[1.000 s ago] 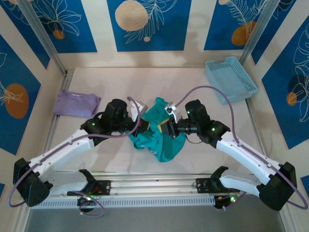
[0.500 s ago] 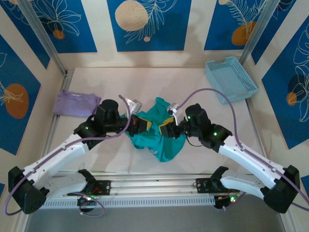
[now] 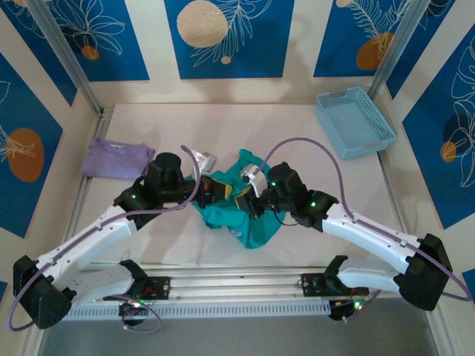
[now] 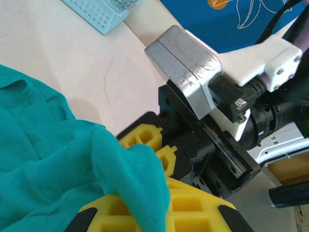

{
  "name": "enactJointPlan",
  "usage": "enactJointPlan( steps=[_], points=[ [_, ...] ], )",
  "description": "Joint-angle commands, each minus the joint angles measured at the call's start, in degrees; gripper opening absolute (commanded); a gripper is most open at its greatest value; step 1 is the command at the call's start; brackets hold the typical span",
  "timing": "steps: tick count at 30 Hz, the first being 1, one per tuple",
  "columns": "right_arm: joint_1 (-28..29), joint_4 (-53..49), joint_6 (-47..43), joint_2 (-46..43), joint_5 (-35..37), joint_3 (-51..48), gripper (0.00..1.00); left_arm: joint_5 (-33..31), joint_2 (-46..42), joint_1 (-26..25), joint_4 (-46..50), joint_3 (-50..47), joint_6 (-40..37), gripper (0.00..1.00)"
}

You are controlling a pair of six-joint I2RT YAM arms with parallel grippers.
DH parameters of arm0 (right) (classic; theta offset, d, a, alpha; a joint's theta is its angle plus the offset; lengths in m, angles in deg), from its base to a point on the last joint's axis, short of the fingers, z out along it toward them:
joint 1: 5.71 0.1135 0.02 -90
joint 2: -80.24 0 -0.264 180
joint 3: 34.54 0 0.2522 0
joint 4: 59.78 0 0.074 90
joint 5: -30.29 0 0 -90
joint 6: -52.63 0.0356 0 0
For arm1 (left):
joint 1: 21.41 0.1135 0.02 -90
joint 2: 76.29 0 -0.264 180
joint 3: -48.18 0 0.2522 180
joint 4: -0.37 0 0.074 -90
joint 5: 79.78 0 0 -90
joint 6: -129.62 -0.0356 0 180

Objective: Fold the inside-out t-shirt

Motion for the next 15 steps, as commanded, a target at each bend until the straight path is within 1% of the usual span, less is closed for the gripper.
enactJointPlan(
  steps=[1,2,4,6,7,10,13,14,15],
  points=[
    [-0.7,4.0,-1.3,-3.6,-5.5,-0.2,0.00,-1.1,-1.5,2.6,-1.0,-1.6,0.5,0.00],
    [-1.6,5.2,-1.0,-4.6,-9.1,-1.2,0.00,-0.6,-1.3,3.7,-1.6,-2.0,0.9,0.00],
    [-3.6,8.6,0.6,-6.0,-17.1,-3.1,0.00,0.9,-0.5,5.6,-3.3,-2.8,2.1,0.03],
    [-5.5,11.7,2.5,-6.3,-23.4,-4.4,0.00,2.2,0.2,7.3,-5.2,-3.5,3.0,0.07],
    [-6.2,12.7,3.4,-6.3,-25.0,-4.8,0.00,2.5,0.3,7.9,-6.4,-4.0,3.5,0.11],
    [-7.3,13.7,4.4,-6.4,-26.4,-5.1,0.00,1.9,0.4,8.7,-8.8,-5.0,4.1,0.19],
    [-8.0,14.8,5.0,-6.0,-27.7,-5.2,0.00,-1.4,0.0,8.7,-7.2,-5.0,2.5,0.28],
    [-8.2,15.2,5.2,-5.7,-27.9,-5.2,0.00,-3.2,-0.3,8.8,-5.7,-4.8,1.5,0.33],
    [-8.3,15.3,5.4,-5.3,-28.2,-5.1,0.00,-5.0,-0.7,8.7,-4.0,-4.4,0.2,0.41]
  ],
)
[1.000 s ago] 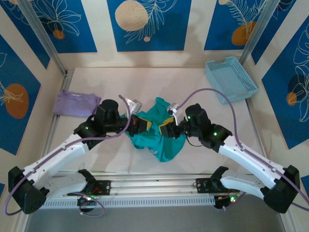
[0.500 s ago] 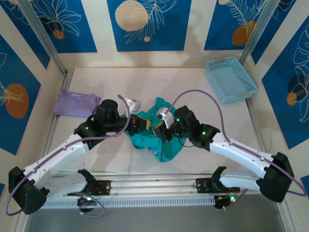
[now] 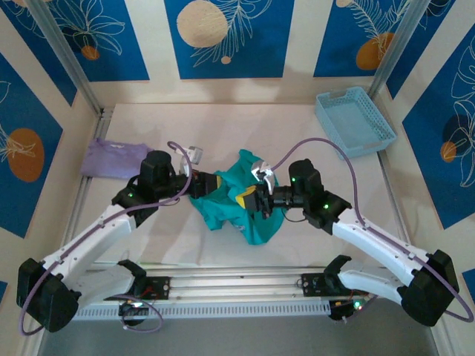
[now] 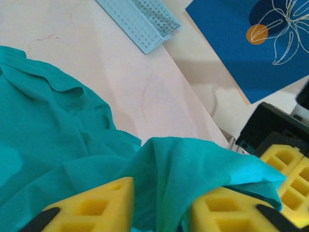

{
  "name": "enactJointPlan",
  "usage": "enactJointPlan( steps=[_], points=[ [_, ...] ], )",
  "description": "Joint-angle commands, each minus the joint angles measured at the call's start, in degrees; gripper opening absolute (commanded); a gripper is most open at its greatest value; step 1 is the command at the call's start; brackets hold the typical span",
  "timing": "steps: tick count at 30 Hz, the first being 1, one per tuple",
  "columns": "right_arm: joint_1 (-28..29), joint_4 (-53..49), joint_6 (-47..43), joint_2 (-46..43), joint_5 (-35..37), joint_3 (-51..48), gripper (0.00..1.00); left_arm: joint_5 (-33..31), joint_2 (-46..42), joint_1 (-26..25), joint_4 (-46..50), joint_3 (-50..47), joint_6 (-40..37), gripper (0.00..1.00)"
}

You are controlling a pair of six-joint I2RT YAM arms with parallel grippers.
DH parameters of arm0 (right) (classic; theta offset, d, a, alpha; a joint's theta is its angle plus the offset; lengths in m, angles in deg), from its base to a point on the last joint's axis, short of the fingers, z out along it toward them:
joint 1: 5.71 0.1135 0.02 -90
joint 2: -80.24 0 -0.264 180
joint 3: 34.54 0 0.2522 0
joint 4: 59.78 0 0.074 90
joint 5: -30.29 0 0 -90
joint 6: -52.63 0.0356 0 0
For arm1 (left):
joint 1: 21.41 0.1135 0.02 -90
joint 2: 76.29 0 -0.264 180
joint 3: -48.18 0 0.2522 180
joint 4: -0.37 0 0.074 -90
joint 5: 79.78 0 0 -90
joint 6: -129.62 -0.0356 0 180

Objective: Fold the inside-out t-shirt

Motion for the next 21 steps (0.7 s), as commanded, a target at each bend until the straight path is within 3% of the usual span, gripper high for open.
enactJointPlan(
  steps=[1,4,8,14,21],
  points=[
    [-0.5,3.3,1.5,0.9,-4.6,0.0,0.00,-5.9,-1.6,0.6,3.3,0.7,-3.6,0.47],
    [-0.7,3.1,1.9,2.1,-4.3,0.4,0.00,-11.1,-4.3,0.4,9.6,2.2,-7.8,0.57],
    [-1.2,2.8,2.3,2.7,-3.5,0.8,0.00,-12.9,-10.2,-0.5,12.3,2.0,-11.6,0.62],
    [-1.3,2.5,2.5,3.6,-3.8,1.5,0.00,0.7,-10.4,-3.1,8.2,1.7,-12.1,0.53],
    [-1.4,2.3,2.6,3.8,-3.7,2.0,0.00,8.4,-3.5,-5.0,2.7,3.3,-9.4,0.55]
  ],
)
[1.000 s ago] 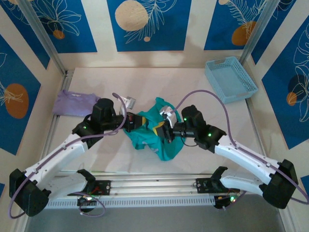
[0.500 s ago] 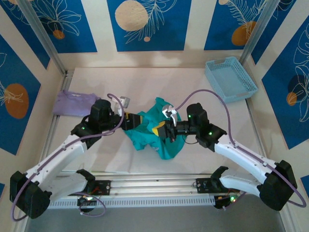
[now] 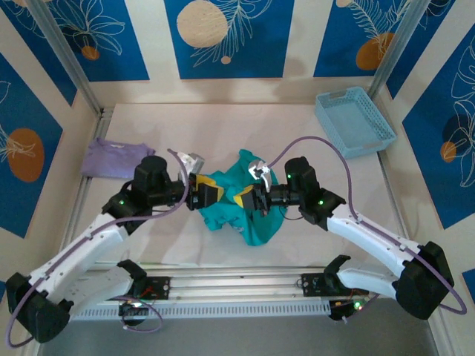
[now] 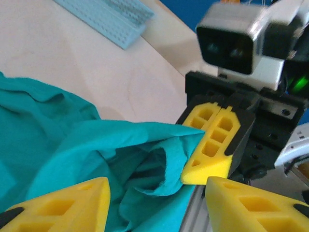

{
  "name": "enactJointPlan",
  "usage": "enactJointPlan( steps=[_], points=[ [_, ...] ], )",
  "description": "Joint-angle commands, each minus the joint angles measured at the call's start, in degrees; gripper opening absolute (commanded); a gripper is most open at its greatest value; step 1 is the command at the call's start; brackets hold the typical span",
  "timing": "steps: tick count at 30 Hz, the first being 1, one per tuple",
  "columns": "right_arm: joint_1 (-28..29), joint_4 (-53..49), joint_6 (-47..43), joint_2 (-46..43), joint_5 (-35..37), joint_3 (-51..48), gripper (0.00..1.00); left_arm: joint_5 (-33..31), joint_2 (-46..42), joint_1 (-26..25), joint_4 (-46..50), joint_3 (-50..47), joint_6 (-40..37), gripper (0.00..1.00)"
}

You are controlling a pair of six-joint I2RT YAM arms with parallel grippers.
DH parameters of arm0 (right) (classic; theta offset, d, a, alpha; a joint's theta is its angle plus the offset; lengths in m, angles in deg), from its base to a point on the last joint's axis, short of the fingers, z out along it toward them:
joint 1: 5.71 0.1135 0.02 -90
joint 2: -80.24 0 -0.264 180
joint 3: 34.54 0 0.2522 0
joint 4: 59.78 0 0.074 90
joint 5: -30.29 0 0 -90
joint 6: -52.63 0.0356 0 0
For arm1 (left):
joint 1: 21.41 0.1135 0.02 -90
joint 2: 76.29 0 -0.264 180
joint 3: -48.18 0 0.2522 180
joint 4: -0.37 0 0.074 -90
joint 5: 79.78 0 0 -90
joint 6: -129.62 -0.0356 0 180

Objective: Fold the inside-out t-shirt

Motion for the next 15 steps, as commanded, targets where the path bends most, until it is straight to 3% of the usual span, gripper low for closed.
enactJointPlan(
  steps=[1,8,15],
  points=[
    [-0.2,0.9,0.5,-0.1,-1.4,1.8,0.00,6.2,2.4,-1.2,-3.9,2.1,0.4,0.55],
    [-0.1,0.0,0.1,-0.5,-1.3,1.8,0.00,5.6,5.9,-2.5,-4.6,2.3,0.0,0.49],
    [-0.2,-0.4,-0.2,-1.0,-0.6,1.3,0.00,5.4,7.1,-3.0,-6.1,1.9,0.5,0.14]
  ],
)
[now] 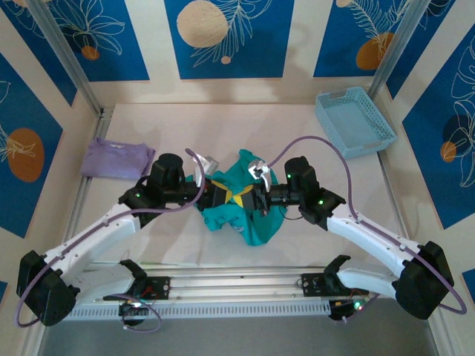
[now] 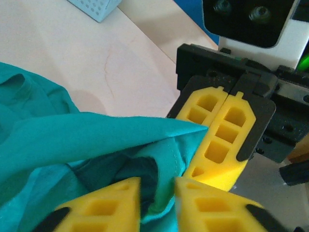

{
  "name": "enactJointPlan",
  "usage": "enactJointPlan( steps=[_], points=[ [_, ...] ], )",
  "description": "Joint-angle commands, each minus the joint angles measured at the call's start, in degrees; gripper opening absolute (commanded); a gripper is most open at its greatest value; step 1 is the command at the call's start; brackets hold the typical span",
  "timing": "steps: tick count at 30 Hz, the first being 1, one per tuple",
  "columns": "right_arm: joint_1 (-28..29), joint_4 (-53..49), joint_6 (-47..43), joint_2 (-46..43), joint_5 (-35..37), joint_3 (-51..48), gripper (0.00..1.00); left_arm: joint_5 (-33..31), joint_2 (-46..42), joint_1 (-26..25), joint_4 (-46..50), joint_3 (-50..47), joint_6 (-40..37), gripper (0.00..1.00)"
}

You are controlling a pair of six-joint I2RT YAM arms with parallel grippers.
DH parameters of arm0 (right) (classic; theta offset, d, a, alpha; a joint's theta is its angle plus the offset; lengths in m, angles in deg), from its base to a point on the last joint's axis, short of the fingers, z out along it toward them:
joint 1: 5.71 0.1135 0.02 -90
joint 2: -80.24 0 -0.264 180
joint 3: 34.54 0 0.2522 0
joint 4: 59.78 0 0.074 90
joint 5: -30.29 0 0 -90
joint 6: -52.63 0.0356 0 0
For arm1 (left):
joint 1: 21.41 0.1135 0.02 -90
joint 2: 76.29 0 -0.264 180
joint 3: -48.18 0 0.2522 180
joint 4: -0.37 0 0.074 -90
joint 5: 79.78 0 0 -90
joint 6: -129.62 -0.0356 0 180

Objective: Fold the inside-out t-shirt

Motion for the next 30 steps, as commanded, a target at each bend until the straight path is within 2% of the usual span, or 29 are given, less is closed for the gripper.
enactJointPlan(
  steps=[1,2,4,7,10,16,20,23,30],
  points=[
    [-0.2,-0.8,-0.5,-1.2,-0.2,1.1,0.00,0.9,0.1,-0.5,-2.5,1.8,0.4,0.07],
    [-0.2,-1.5,-0.8,-1.2,0.5,1.1,0.00,0.3,-0.3,-0.5,-2.4,1.8,0.6,0.01],
    [-0.1,-3.9,-1.9,-1.8,3.6,1.3,0.03,-0.9,-1.2,-0.5,-2.5,1.9,1.1,0.00],
    [1.6,-7.5,-4.4,-2.9,11.3,1.2,0.22,-1.0,-3.4,-0.6,-4.5,1.5,3.8,0.00],
    [3.1,-5.8,-5.0,-2.7,12.2,-0.1,0.34,-1.1,-4.9,-1.3,-6.0,1.2,5.9,0.00],
    [4.4,-6.0,-5.5,0.4,16.3,0.3,0.34,-4.0,-6.8,-2.5,-3.1,2.6,5.4,0.00],
    [5.4,-6.8,-5.6,-2.2,22.0,0.1,0.33,-10.5,-7.1,-4.3,1.4,4.0,3.5,0.00],
    [6.5,-4.0,-7.0,-6.0,22.2,-2.1,0.41,-12.8,-6.7,-5.7,2.3,4.3,2.2,0.00],
    [8.9,0.9,-10.6,-7.5,21.4,-2.5,0.57,-11.1,-5.2,-7.3,1.1,4.7,1.9,0.00]
  ],
)
